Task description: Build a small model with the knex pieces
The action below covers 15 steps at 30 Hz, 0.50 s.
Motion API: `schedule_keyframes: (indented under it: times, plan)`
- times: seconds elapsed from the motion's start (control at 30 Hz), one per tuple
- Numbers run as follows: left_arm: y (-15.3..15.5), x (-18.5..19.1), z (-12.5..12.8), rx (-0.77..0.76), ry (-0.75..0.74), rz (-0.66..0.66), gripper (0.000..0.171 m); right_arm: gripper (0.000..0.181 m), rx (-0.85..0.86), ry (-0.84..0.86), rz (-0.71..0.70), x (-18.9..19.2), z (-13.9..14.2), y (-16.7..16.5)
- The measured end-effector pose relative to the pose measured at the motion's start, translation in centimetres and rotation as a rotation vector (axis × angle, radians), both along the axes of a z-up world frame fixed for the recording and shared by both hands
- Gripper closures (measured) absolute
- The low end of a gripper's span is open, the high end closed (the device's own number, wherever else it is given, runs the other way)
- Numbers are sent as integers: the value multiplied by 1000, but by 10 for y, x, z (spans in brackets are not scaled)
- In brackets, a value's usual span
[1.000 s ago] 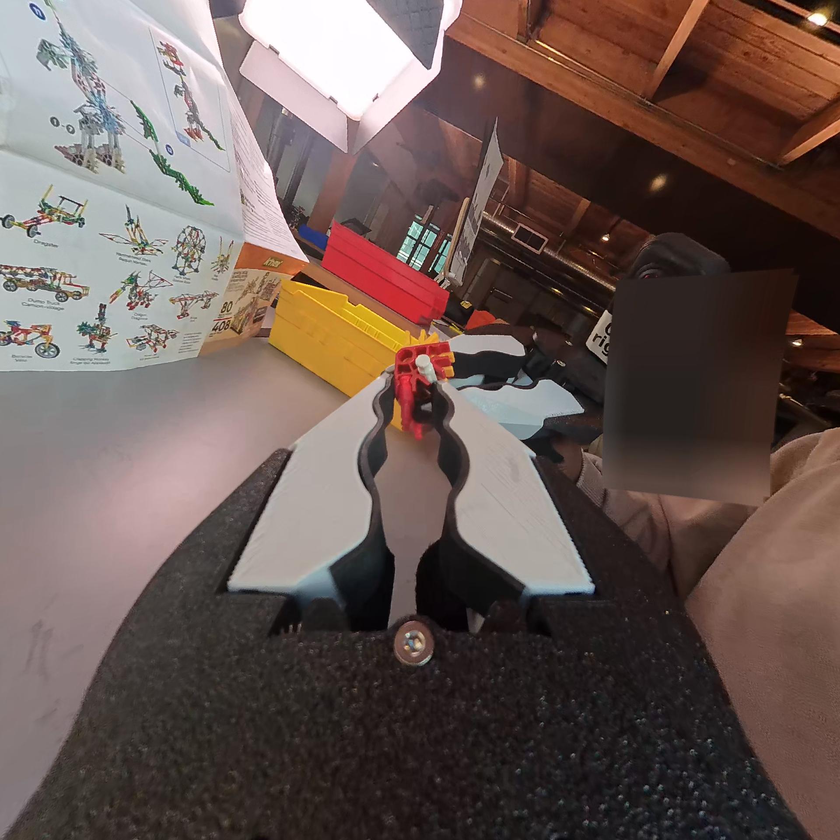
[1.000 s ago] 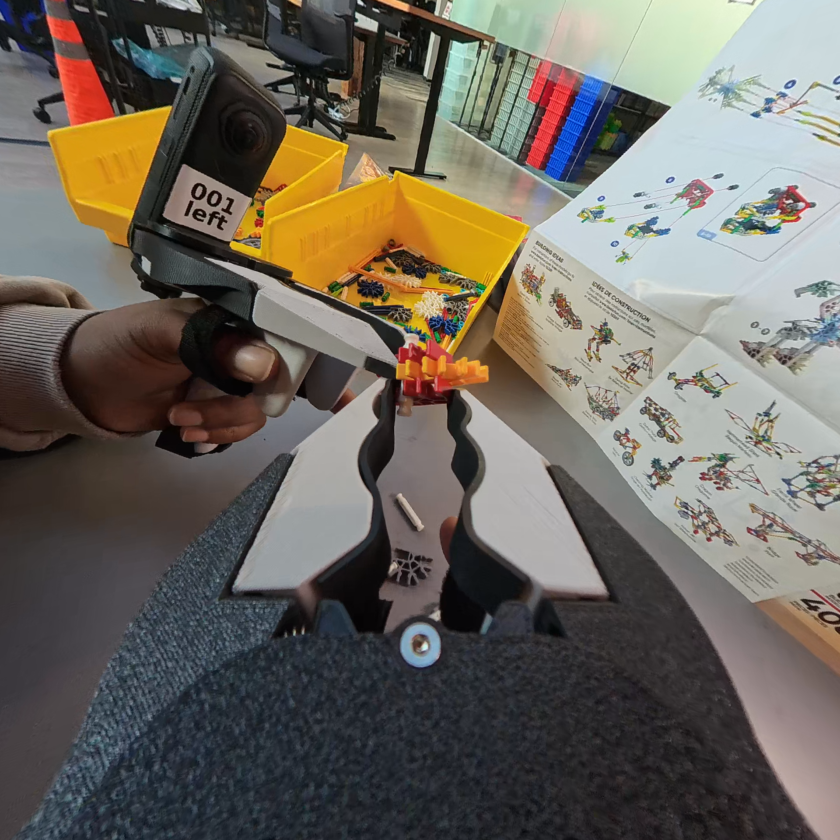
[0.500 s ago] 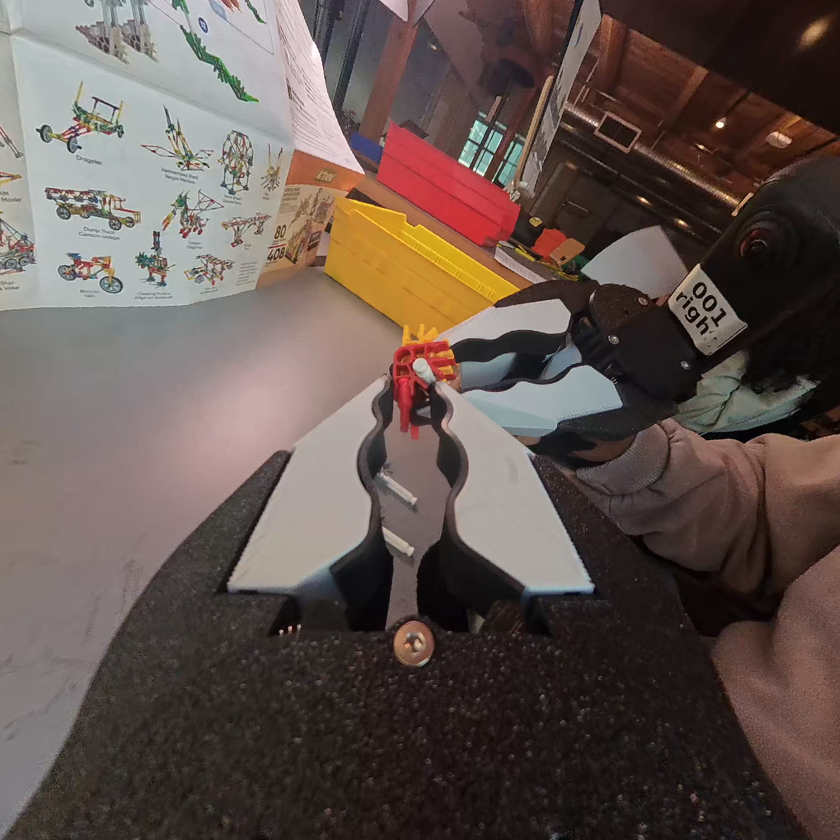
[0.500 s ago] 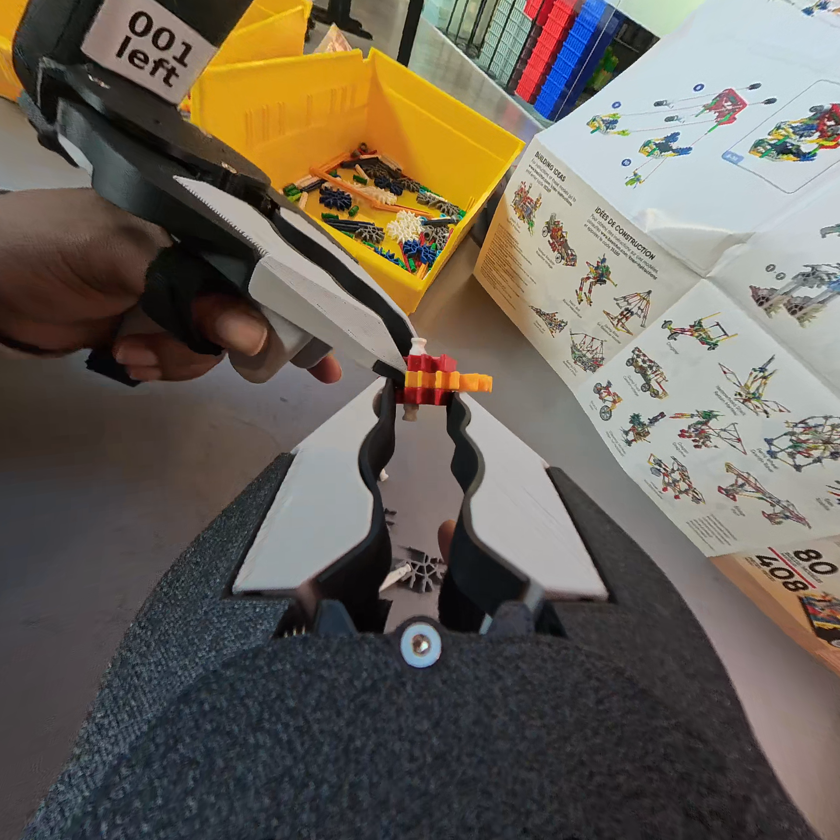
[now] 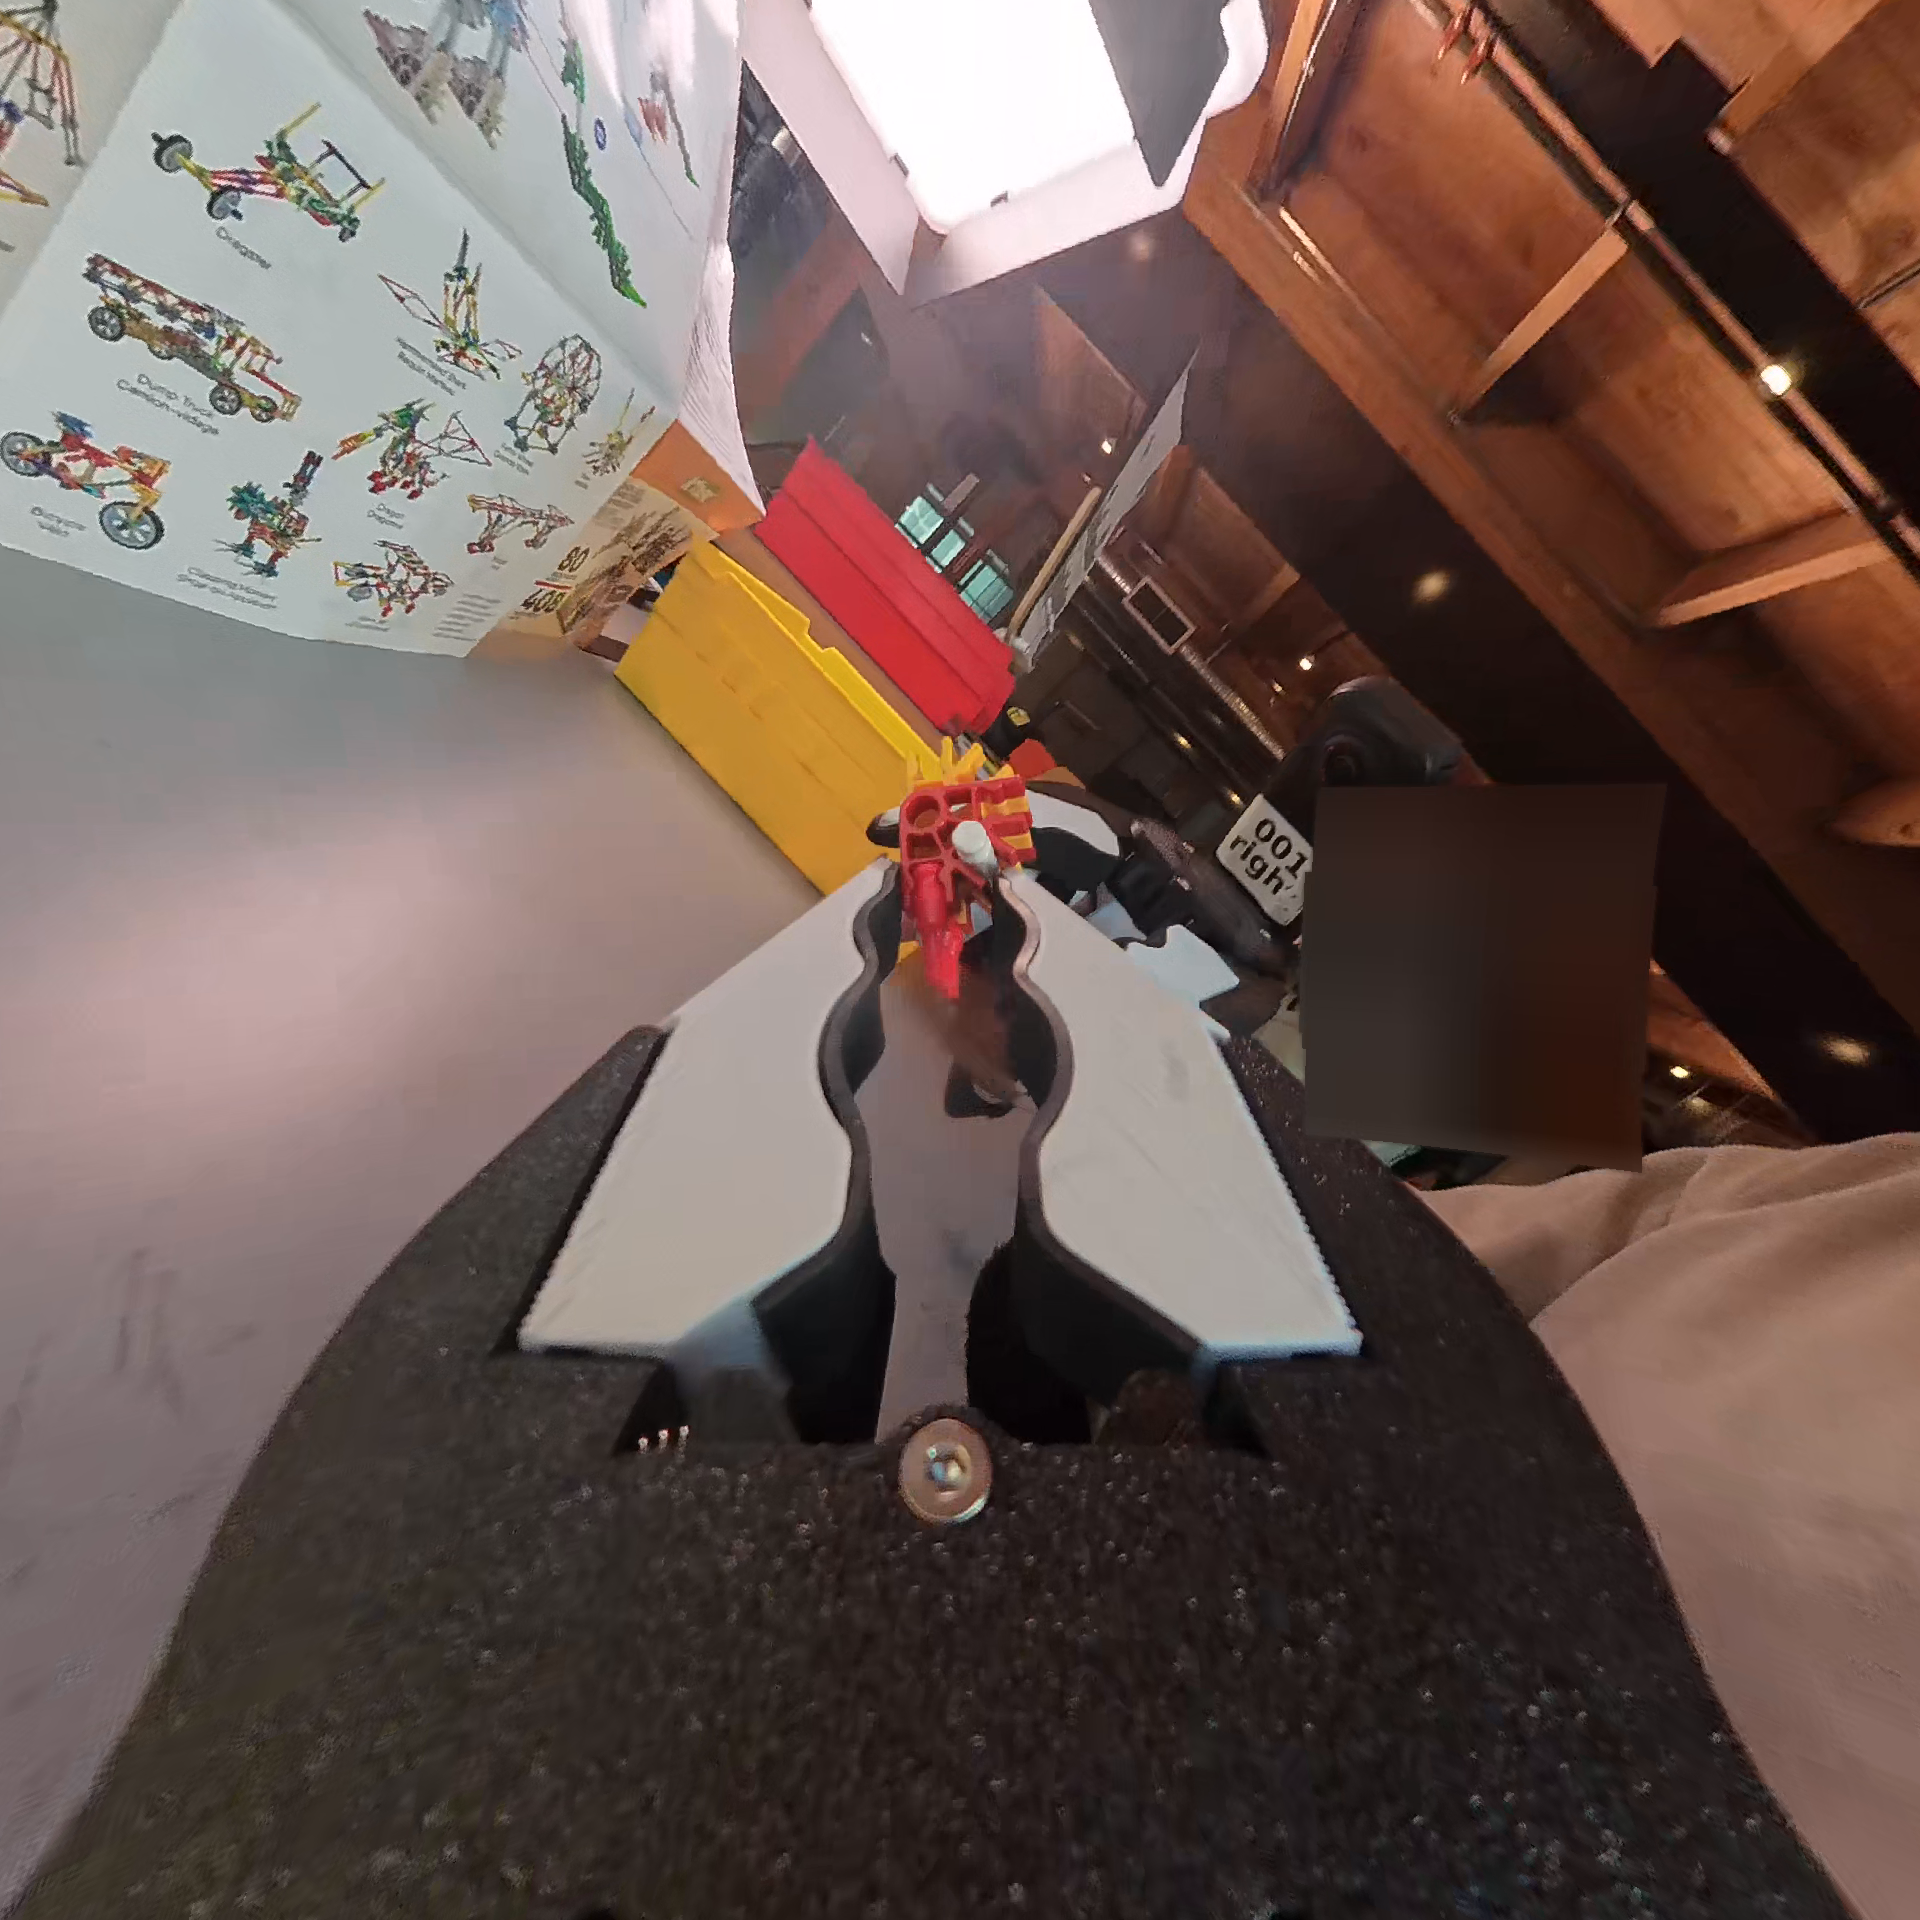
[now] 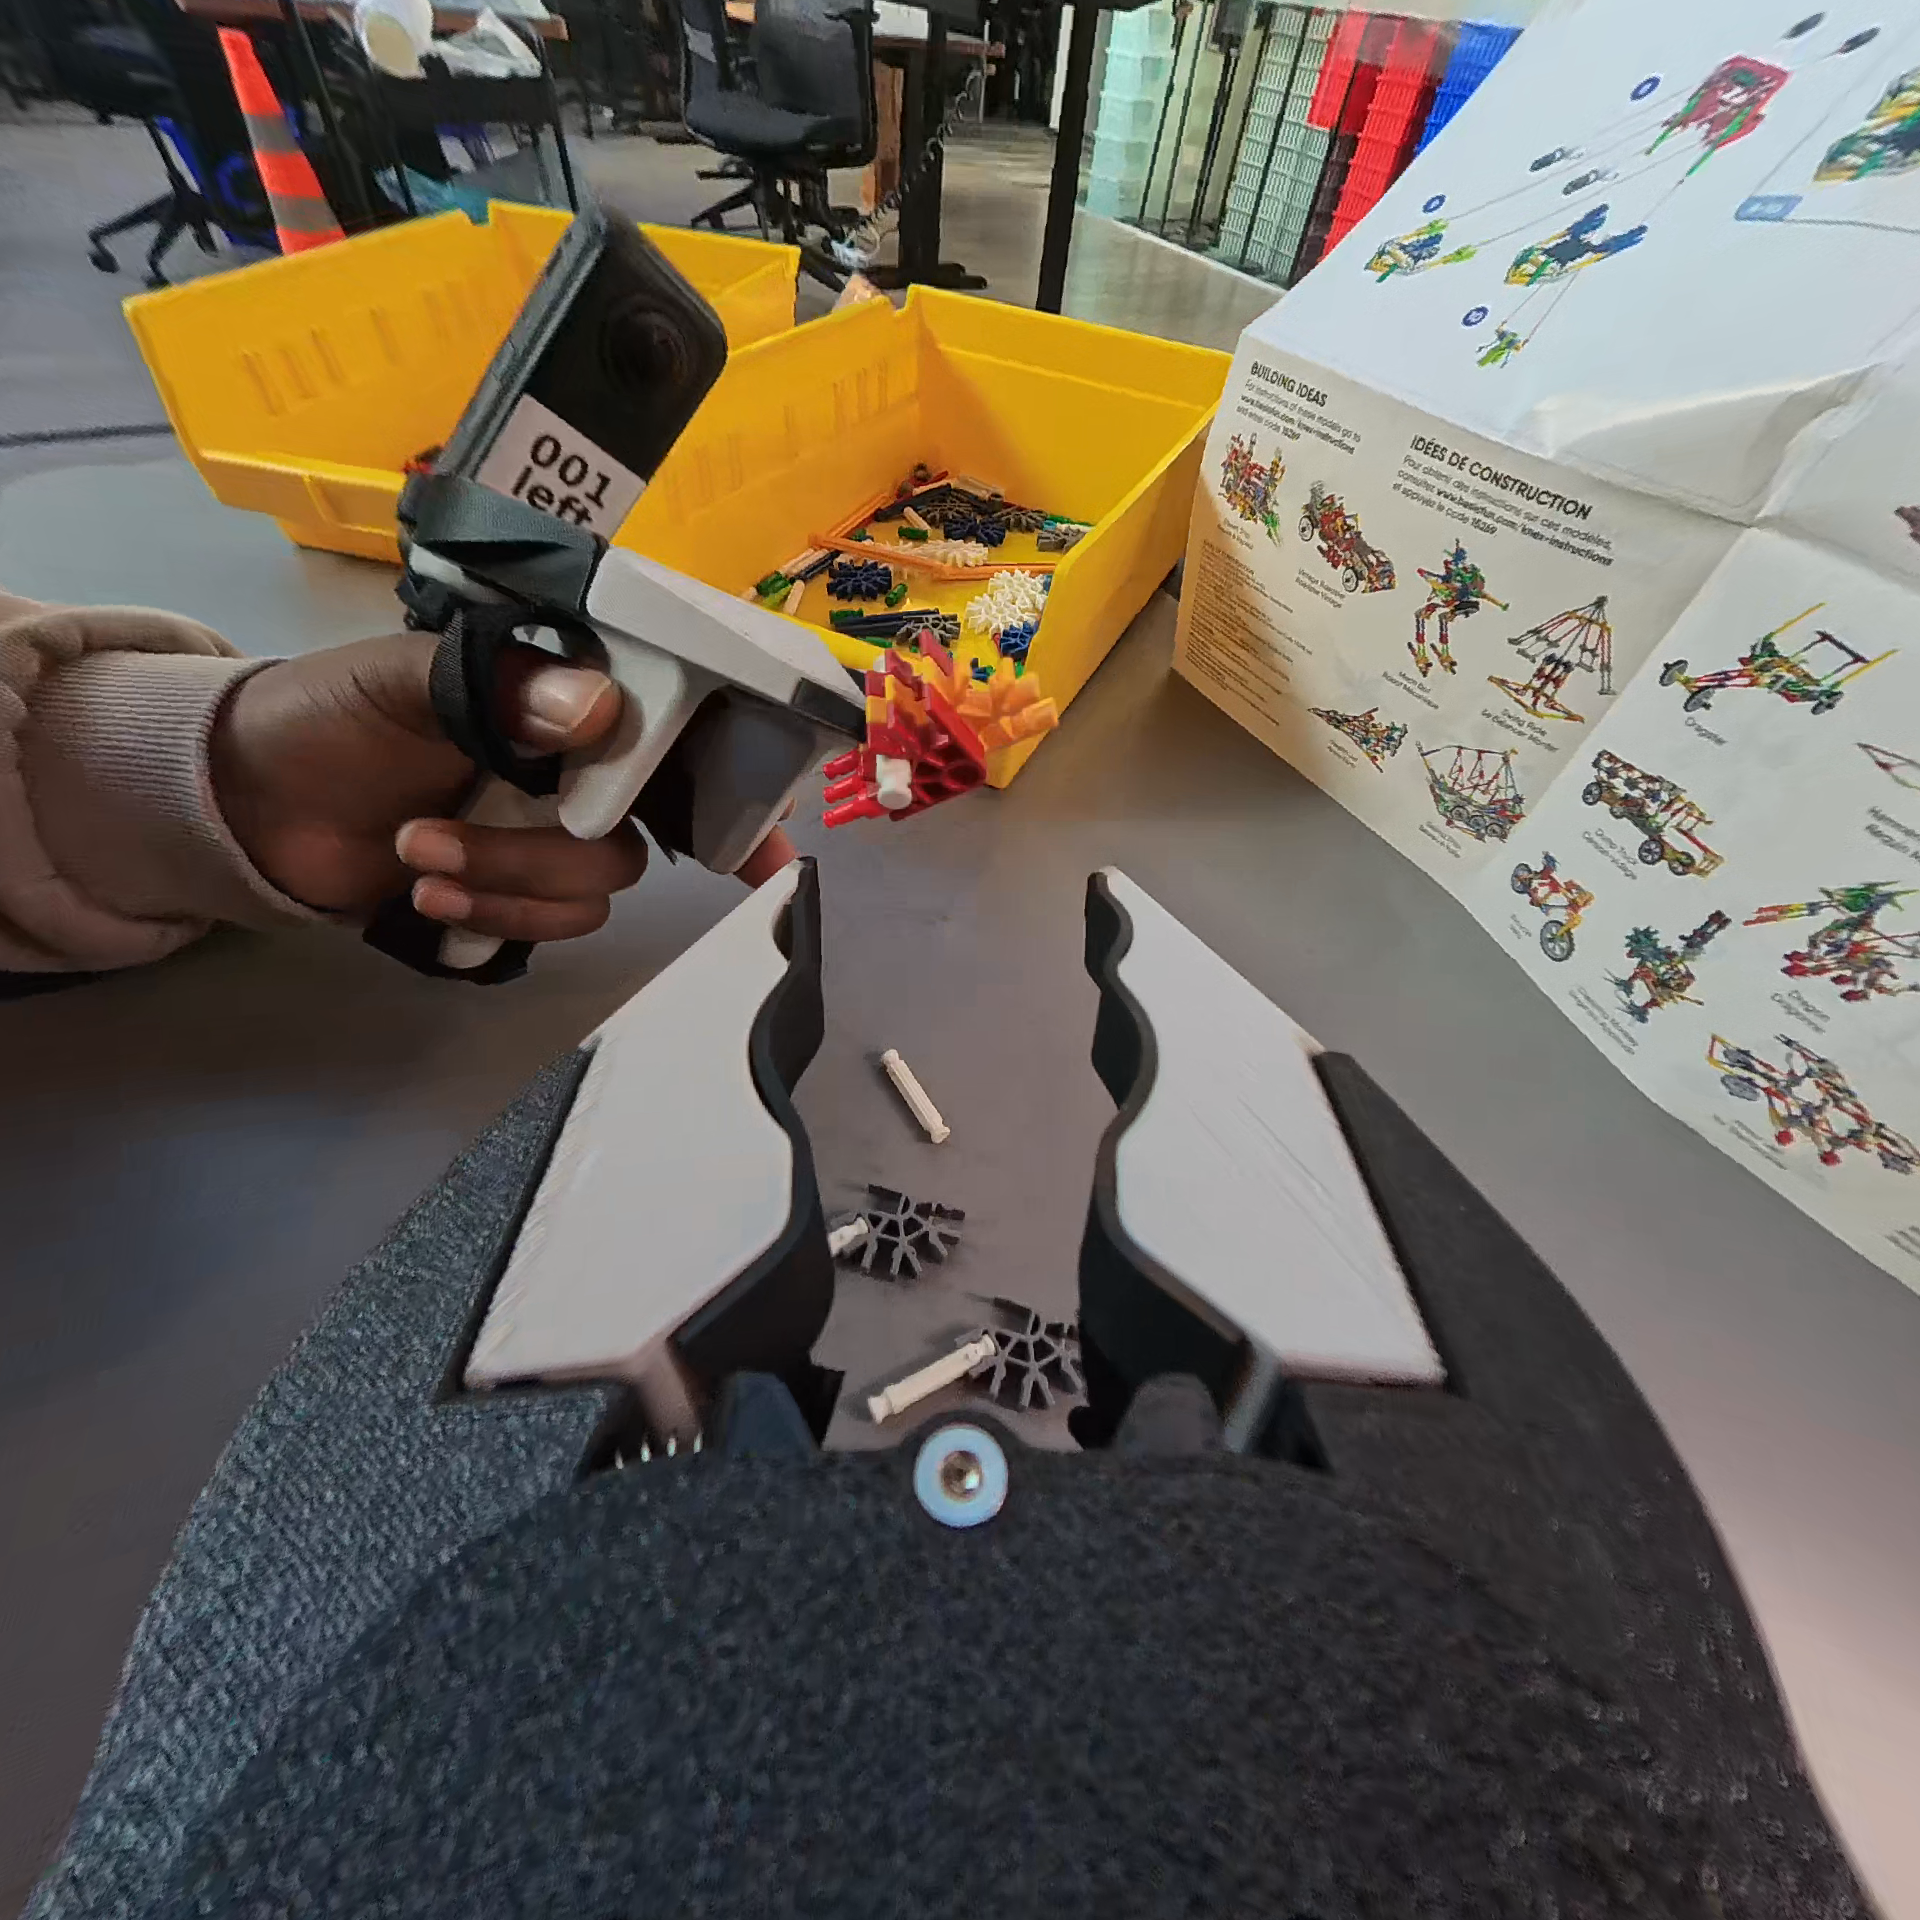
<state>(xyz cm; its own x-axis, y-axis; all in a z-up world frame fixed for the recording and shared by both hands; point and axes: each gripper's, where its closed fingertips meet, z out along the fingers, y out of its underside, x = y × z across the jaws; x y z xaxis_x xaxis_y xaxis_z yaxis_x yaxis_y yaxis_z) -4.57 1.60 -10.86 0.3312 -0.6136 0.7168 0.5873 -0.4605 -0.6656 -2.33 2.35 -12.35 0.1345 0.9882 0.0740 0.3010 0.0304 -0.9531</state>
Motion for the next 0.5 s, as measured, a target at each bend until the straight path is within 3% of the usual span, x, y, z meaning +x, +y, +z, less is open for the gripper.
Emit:
schedule_keyframes:
  times: [0.2,0.4,0.5]
  plan:
    - [-4,-6,7,-23,-234,-78,155,117,-133,105,91,1,3,-14]
    - [-23,7,18,18,-286,-201,155,122,-75,95,168,-3,3,-34]
    - [-29,14,17,45,-214,-234,156,118,-69,107,178,0,6,-35]
